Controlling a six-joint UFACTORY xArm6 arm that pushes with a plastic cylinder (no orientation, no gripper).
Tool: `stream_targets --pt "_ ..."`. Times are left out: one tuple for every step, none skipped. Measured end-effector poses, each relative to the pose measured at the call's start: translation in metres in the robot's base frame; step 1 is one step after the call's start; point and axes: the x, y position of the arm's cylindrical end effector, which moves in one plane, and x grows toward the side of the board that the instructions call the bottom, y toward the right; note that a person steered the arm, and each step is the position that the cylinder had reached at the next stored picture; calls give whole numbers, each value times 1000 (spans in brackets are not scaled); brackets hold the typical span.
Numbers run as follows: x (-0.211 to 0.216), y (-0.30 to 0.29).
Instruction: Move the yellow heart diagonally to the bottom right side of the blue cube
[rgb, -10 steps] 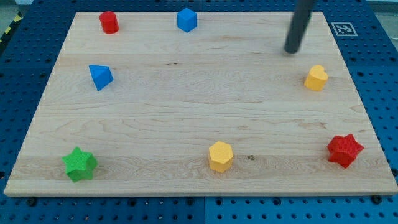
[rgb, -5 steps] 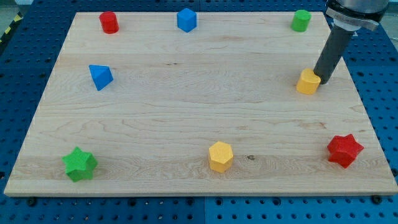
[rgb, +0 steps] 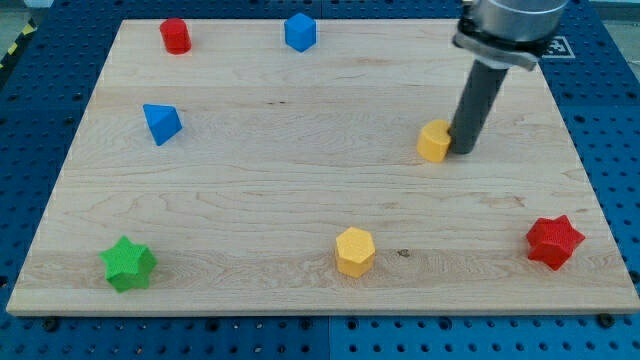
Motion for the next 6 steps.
stream_targets --pt "21 -25" --pt "20 -54" --pt "12 -71" --pt "-2 -64" --pt "-1 -16" --pt "-17 7"
